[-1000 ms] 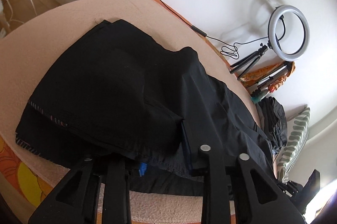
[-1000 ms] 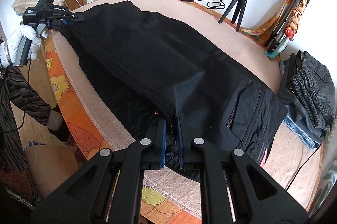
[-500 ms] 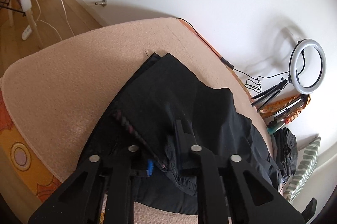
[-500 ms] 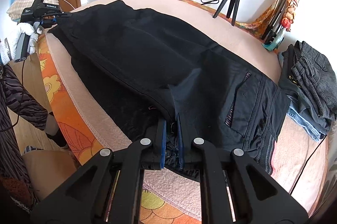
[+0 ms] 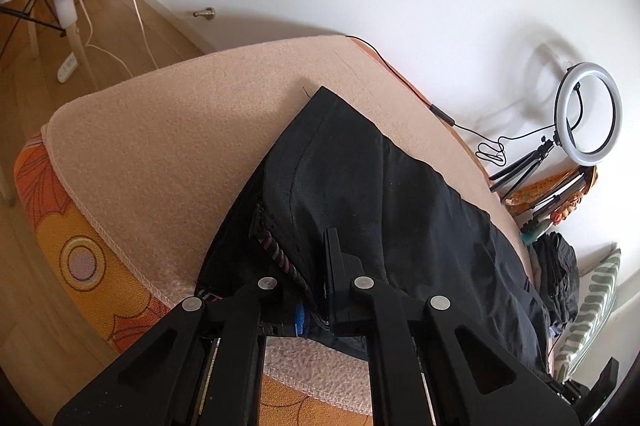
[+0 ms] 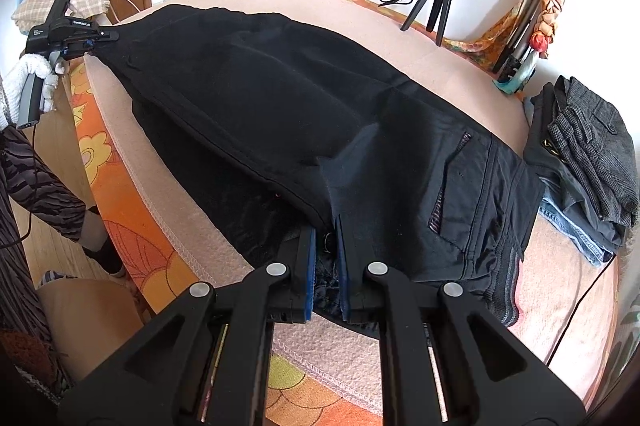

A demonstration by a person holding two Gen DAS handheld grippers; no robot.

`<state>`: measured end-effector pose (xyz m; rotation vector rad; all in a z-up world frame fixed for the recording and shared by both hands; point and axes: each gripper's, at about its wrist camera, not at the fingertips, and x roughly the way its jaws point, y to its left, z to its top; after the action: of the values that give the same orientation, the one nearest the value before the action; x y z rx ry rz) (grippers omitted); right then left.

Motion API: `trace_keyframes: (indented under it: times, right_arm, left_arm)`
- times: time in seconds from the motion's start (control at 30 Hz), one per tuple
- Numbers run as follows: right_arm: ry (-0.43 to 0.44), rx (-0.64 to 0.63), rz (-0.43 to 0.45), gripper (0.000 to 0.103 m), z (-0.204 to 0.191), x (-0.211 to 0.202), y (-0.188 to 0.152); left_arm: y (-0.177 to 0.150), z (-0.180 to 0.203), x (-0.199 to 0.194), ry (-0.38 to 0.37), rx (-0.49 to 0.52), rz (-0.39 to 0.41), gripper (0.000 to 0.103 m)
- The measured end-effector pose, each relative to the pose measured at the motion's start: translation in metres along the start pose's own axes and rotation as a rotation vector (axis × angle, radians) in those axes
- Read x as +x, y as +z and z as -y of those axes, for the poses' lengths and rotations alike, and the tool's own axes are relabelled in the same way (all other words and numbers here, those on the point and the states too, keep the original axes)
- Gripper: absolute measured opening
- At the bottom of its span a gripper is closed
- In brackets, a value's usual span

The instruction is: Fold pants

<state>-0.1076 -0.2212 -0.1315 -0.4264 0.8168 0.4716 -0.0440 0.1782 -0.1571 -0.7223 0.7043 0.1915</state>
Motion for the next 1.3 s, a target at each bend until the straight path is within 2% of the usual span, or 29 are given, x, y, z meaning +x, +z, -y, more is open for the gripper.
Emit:
trace_keyframes:
  times: [0.13,0.27,0.37,0.43,0.53,0.57,0.67,0.77,0.83,1.0,1.17,1.3]
  right_arm:
    - [0.004,-0.019,-0.037,0.01,-0.005,0.008,-0.007]
    - [-0.001,-0.027,-0.046,0.01,-0.007,0.01,-0.009]
    - [0.005,-0.017,-0.049,0.01,-0.006,0.011,-0.008]
    - [0.011,-0.015,-0.048,0.011,-0.006,0.009,-0.009]
    - [0.003,0.02,-0.044,0.012,-0.002,0.005,-0.011]
    - [-0.002,0.033,-0.042,0.016,0.0,0.003,-0.012]
    - [-0.044,0.07,-0.026,0.032,0.004,-0.006,-0.017]
    - [-0.078,0.127,-0.007,0.034,0.011,-0.019,-0.025]
    - [-0.07,0.208,0.009,0.036,0.022,-0.029,-0.032]
    - [-0.023,0.572,0.043,0.056,0.075,-0.047,-0.058]
    - [0.024,0.934,0.062,0.057,0.134,-0.044,-0.093]
    - [0.111,1.084,0.071,0.057,0.158,-0.026,-0.108]
  left_arm:
    - [0.004,0.004,0.0,0.054,0.023,-0.009,0.01]
    - [0.011,0.001,-0.011,0.15,0.042,0.023,0.015]
    - [0.019,0.0,-0.025,0.173,0.052,0.051,0.015]
    - [0.023,0.007,-0.035,0.162,0.079,0.077,0.015]
    - [0.026,0.029,-0.044,0.102,0.142,0.084,0.02]
    - [0.026,0.04,-0.043,0.076,0.174,0.068,0.022]
    - [0.018,0.086,-0.029,-0.01,0.308,-0.006,0.023]
    - [0.0,0.135,-0.008,-0.137,0.422,-0.126,0.027]
    - [-0.017,0.169,0.008,-0.219,0.491,-0.206,0.035]
    - [-0.07,0.243,0.036,-0.36,0.708,-0.359,0.036]
    - [-0.121,0.285,0.053,-0.445,0.874,-0.469,0.036]
    - [-0.148,0.296,0.059,-0.492,0.922,-0.549,0.036]
